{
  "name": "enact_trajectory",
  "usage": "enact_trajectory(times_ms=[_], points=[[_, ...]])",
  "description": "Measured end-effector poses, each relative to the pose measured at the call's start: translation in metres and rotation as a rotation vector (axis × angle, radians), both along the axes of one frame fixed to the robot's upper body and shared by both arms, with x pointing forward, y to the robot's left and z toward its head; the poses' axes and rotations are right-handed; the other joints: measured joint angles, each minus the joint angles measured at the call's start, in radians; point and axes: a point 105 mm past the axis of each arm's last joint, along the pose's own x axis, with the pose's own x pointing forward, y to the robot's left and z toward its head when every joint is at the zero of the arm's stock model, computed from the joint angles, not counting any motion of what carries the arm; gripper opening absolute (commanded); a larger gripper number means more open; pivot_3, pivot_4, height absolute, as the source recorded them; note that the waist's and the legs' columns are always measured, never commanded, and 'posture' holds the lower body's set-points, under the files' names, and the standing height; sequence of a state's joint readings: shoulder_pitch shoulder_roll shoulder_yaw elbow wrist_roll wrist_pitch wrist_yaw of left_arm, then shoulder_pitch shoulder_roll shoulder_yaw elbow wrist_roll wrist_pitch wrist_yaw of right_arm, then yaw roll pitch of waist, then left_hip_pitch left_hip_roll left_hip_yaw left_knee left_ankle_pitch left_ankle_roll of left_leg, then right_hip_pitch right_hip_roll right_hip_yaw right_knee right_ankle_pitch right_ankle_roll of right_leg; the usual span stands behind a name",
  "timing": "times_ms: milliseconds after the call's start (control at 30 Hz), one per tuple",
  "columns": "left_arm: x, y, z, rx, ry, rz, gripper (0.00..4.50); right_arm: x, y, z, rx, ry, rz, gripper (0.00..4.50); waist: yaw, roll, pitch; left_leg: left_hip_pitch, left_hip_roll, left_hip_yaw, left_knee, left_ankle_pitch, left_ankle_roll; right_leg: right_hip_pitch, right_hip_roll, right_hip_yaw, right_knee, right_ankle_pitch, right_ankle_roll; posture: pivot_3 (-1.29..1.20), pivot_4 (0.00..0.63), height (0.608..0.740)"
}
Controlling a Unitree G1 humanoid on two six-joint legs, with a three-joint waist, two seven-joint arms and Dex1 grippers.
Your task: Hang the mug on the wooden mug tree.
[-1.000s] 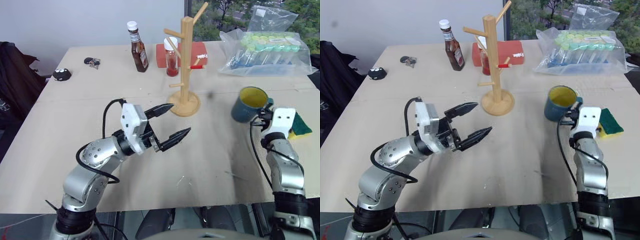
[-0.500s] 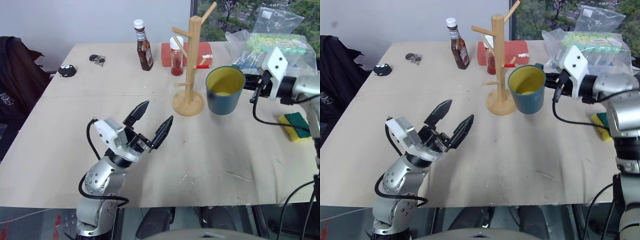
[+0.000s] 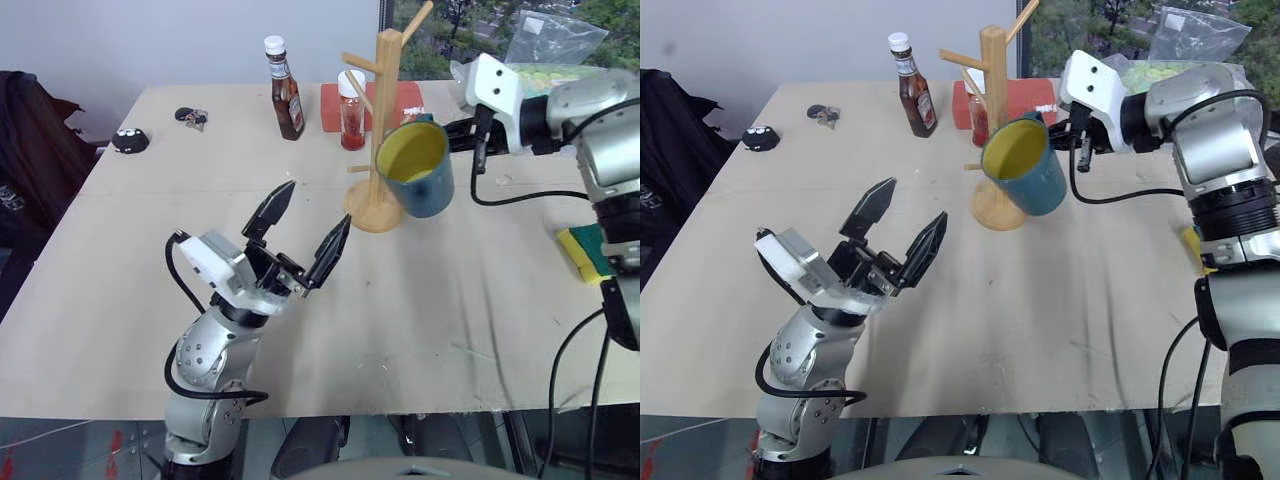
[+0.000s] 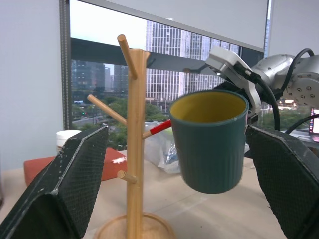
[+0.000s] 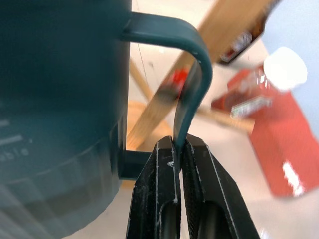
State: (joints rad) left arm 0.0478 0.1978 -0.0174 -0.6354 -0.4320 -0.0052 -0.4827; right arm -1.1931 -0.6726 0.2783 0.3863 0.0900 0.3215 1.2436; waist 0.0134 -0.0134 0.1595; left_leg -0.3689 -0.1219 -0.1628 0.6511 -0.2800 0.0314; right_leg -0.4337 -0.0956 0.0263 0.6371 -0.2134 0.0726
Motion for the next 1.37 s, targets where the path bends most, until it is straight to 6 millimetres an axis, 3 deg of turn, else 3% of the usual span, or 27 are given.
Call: enact_trajectory(times_ms=[67,100,133,333,467,600,767,833,900,1000,1100,1200,1367], points=[[0.000,0.000,0.000,-0.004,-0.001,0.003,4.50,0.001,0.004,0.001,0.005,-0.004,0.005,1.00,0.000,0.000,0.000,0.000,0.000,0.000,0.000,0.000,0.000,0.000,0.000,0.000,0.000,0.000,0.000,0.00,0.150,0.737],[0.000,0.001,0.000,-0.006,-0.002,0.005,4.50,0.001,0.005,0.001,0.004,-0.005,0.006,1.51,0.001,0.000,0.000,0.000,0.000,0.000,0.000,0.000,0.000,0.000,0.000,0.000,0.000,0.000,0.000,0.00,0.150,0.737],[0.000,0.001,0.001,-0.007,-0.003,0.007,4.50,0.002,0.007,0.000,0.009,-0.002,0.009,1.73,0.001,0.000,0.000,-0.001,0.000,0.000,0.001,0.000,0.000,0.000,0.001,0.000,0.000,0.000,0.000,0.00,0.150,0.737],[0.003,0.002,-0.002,-0.008,0.004,0.011,4.50,0.010,0.006,0.005,0.040,-0.016,-0.047,4.42,0.001,0.000,0.000,-0.001,0.000,0.000,0.001,0.000,0.000,0.000,0.002,0.000,0.000,0.000,0.000,0.00,0.150,0.737],[0.002,0.002,-0.001,-0.007,-0.002,0.011,4.50,0.014,-0.003,0.009,0.057,-0.022,-0.096,4.47,0.001,0.000,0.000,-0.001,0.000,0.000,0.001,0.000,0.000,0.000,0.003,0.000,0.000,0.000,0.000,0.00,0.150,0.737],[0.003,0.003,-0.013,0.047,0.053,0.017,4.50,0.010,-0.033,0.000,0.120,0.007,-0.155,4.47,0.006,0.000,0.000,-0.001,0.000,-0.002,0.001,0.000,0.000,0.000,0.003,-0.002,-0.001,0.000,0.000,0.00,0.150,0.737],[0.003,0.012,-0.058,0.237,0.242,0.075,4.50,-0.021,-0.070,-0.058,0.320,0.161,-0.223,4.47,0.006,0.000,-0.001,-0.003,0.000,-0.004,-0.001,-0.001,-0.001,-0.001,0.000,-0.002,-0.001,0.000,0.000,0.00,0.150,0.737],[0.004,0.021,-0.076,0.294,0.323,0.116,4.50,-0.031,-0.075,-0.080,0.386,0.215,-0.263,4.47,0.003,0.001,0.000,-0.003,0.000,-0.003,0.000,-0.001,-0.001,-0.003,0.001,-0.001,0.001,0.000,0.000,0.00,0.150,0.737],[0.000,0.027,-0.093,0.344,0.410,0.117,4.50,-0.055,-0.086,-0.107,0.505,0.255,-0.344,4.47,0.003,0.002,0.000,-0.004,0.001,-0.001,0.001,-0.002,-0.001,-0.005,0.001,0.001,0.004,0.000,0.000,0.00,0.150,0.737],[-0.008,0.028,-0.106,0.372,0.473,0.097,4.50,-0.075,-0.096,-0.129,0.566,0.274,-0.406,4.47,0.004,0.000,-0.002,-0.002,0.001,0.001,0.002,-0.002,-0.001,-0.004,0.001,0.002,0.004,0.001,0.000,0.00,0.150,0.737],[-0.018,0.032,-0.127,0.383,0.567,0.087,4.50,-0.101,-0.102,-0.174,0.650,0.333,-0.475,4.47,0.003,0.002,-0.001,0.006,0.002,0.004,0.001,-0.003,0.000,0.004,0.003,0.003,0.003,0.000,0.000,0.00,0.150,0.737],[-0.024,0.033,-0.138,0.391,0.607,0.070,4.50,-0.117,-0.102,-0.194,0.716,0.341,-0.511,4.47,0.000,0.002,-0.001,0.009,0.004,0.006,0.002,-0.005,0.004,0.006,0.006,0.005,0.004,0.002,0.001,0.00,0.150,0.737],[-0.027,0.033,-0.144,0.405,0.616,0.047,4.50,-0.131,-0.103,-0.207,0.706,0.273,-0.539,4.47,0.001,0.001,-0.001,0.012,0.006,0.007,0.002,-0.004,0.003,0.008,0.008,0.004,0.004,0.003,0.004,0.00,0.150,0.737]])
